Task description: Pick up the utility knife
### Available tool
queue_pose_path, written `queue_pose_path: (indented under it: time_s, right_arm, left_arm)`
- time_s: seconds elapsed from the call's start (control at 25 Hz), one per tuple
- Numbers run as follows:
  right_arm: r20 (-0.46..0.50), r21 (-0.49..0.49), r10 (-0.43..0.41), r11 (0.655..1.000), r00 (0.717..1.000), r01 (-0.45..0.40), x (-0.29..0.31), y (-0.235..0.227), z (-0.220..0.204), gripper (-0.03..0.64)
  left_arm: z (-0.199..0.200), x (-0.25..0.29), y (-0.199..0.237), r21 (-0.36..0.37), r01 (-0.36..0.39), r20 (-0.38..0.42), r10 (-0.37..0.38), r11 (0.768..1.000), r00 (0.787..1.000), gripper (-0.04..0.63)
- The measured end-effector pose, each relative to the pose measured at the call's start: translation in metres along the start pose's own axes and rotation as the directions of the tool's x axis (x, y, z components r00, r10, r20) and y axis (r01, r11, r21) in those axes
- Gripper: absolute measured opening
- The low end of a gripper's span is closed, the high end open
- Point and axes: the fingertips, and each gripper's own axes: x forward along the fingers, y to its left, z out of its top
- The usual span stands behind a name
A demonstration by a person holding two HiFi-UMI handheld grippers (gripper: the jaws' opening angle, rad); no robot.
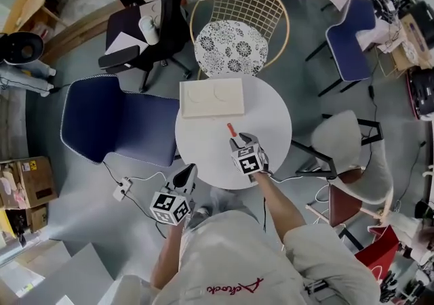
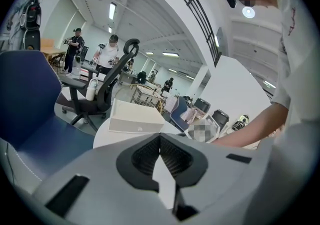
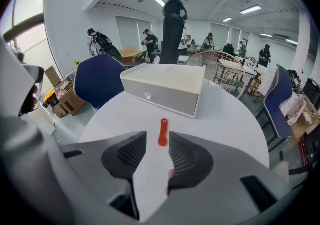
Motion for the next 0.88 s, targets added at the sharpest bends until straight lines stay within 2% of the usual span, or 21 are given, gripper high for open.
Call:
queue_pose_path:
  time_s: [0.44,0.6,0.88]
  right_arm:
    - [-0.092,0.031,-0.013,0.999,0.996,0.016,0.045,-0.014,0.024,0.15]
    - [-0.128,0.03,-0.006,1.0,0.992,0.01,0.052,-0.013,0.018,0.15]
    - [-0.116,-0.002,-0.049,0.999,0.992,0.049,0.052,-0.015,0.016,0.132]
  left_arm:
    - [-0.005,-0.013,0.005,-0.012,-0.029,-0.011,0.029,0.999,1.0,0.012]
    - [-0.007,-0.013,0.007,-0.016,-0.033,-0.015,0.033,0.999,0.999,0.012]
    - [-0.008,-0.012,0.004,-0.013,-0.029,-0.015,0.029,0.999,0.999,0.012]
